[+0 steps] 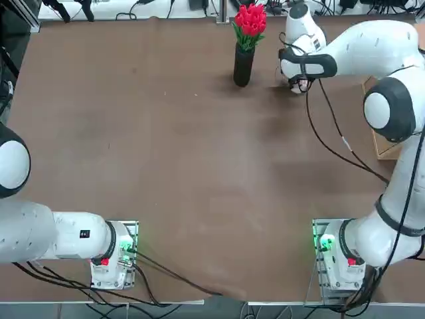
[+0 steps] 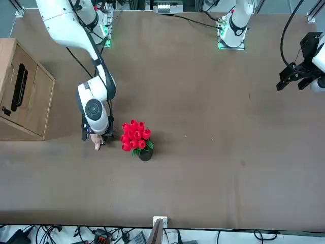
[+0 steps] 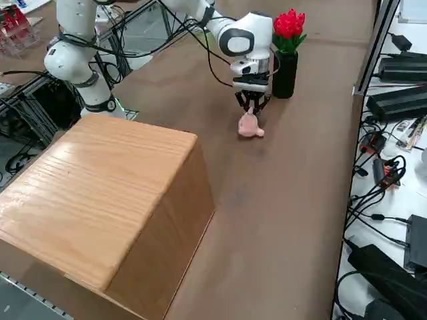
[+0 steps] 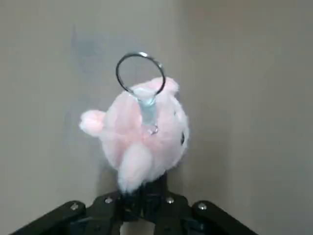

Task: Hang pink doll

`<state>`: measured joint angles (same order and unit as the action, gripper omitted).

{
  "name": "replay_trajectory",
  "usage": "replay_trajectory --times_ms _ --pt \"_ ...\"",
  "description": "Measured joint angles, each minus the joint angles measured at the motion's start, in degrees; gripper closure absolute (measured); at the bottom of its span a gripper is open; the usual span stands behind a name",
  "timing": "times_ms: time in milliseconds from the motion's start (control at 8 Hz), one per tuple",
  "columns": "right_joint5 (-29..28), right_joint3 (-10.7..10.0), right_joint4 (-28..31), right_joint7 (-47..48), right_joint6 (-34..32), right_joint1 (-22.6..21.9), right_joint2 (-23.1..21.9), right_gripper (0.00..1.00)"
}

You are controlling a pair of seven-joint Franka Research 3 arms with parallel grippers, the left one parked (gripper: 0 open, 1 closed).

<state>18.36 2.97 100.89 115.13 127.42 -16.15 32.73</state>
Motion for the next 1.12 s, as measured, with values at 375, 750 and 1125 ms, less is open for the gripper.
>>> replay_trajectory --times_ms 375,750,1125 --pt "-0.48 -0.45 -2.82 0.08 -9.42 2.48 -9.57 0.96" --pt "-10.17 -0.99 -3.07 -13.9 -16.72 15.25 -18.27 0.96" --pt "-19.51 -1.1 -3.01 -30.4 -18.77 26.56 -20.55 0.96"
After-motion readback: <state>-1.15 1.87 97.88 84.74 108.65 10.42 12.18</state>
